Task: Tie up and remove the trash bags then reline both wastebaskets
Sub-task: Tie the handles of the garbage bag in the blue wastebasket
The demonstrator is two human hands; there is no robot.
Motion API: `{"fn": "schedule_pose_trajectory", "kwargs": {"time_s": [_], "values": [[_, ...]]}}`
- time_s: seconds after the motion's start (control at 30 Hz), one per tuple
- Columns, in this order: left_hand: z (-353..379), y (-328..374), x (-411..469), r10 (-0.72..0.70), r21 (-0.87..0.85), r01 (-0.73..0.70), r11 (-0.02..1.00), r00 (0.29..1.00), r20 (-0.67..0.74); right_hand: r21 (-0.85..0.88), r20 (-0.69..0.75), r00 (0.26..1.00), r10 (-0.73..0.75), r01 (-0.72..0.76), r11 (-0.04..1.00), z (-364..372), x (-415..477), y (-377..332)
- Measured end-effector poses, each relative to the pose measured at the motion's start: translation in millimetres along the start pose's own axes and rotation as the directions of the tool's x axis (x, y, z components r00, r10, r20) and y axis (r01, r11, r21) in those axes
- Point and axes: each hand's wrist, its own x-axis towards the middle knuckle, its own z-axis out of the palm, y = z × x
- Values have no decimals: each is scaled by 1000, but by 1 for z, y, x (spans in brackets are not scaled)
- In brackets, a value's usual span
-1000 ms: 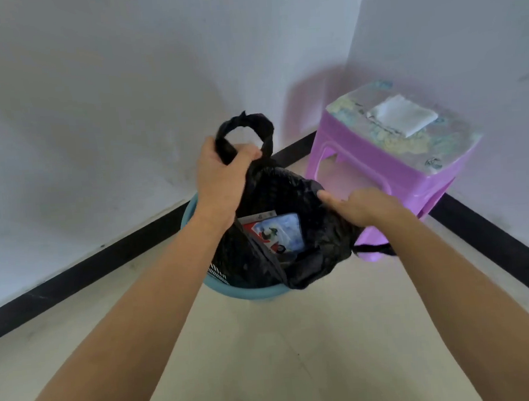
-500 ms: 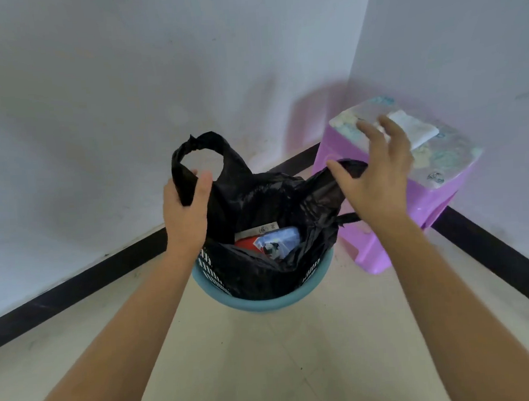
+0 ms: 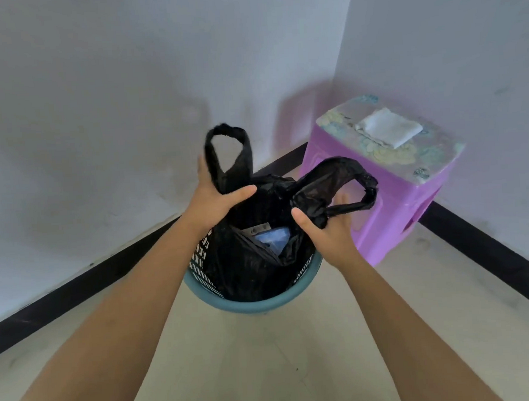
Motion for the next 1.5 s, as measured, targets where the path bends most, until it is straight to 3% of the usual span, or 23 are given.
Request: {"fn": "schedule_pose_trajectory", "kwargs": {"time_s": [0.1, 0.2, 0.3, 0.33, 0.4, 0.5, 0.6, 0.7, 0.83, 0.9, 0.93, 1.0, 1.07, 1.13, 1.3, 1.43, 1.5], "values": [[9, 11, 15, -106, -66, 113, 991, 989, 101, 37, 23, 998, -64, 63, 997, -2, 22, -6], [15, 18, 12, -49, 61, 42, 997, 990, 132, 273, -12, 999, -40, 42, 961, -5, 22, -25], [13, 7, 4, -38, 144, 6, 990, 974, 225, 374, 12, 1000, -8, 3, 927, -7, 22, -35], [11, 4, 1, -35, 162, 1, 987, 978, 208, 397, 32, 999, 3, -16, 918, -8, 24, -38], [7, 3, -4, 17, 167, -24, 986, 999, 42, 395, 67, 998, -11, -17, 919, -9, 25, -42], [0, 13, -9, -17, -117, -12, 993, 970, -242, 320, 88, 992, -89, 56, 946, -5, 30, -48], [-8, 29, -18, -47, -384, -30, 923, 981, -188, 179, 225, 967, -122, 82, 980, 2, 30, -59], [-13, 25, -25, 35, -392, -70, 917, 995, -96, -3, 347, 927, -142, 152, 988, 11, 29, -66], [-15, 18, -37, 164, -146, -150, 978, 982, 88, -95, 416, 895, -162, 221, 971, 14, 22, -80], [-11, 24, -41, 167, -158, -174, 972, 984, -60, -226, 443, 873, -203, 328, 918, 14, 15, -84], [-11, 24, -39, 100, -246, -137, 960, 982, -160, -290, 436, 866, -245, 393, 873, 14, 12, -83], [-12, 30, -35, -56, -538, -63, 841, 978, -202, -317, 401, 843, -358, 495, 809, 13, 7, -67], [-12, 31, -35, -99, -621, -19, 784, 983, -155, -253, 390, 822, -414, 528, 810, 10, 4, -44], [-13, 26, -39, -55, -570, -4, 822, 995, -88, -223, 383, 840, -385, 488, 844, 6, 3, -26], [-26, 10, -43, 19, -432, 66, 899, 981, 191, -101, 257, 956, -144, 175, 979, -4, 0, -30], [-21, 9, -46, -28, -493, 108, 863, 986, 166, -53, 263, 948, -181, 202, 978, -5, -5, -38], [-16, 9, -50, -49, -482, 155, 862, 973, 226, -23, 286, 926, -246, 264, 964, -1, -9, -39]]}}
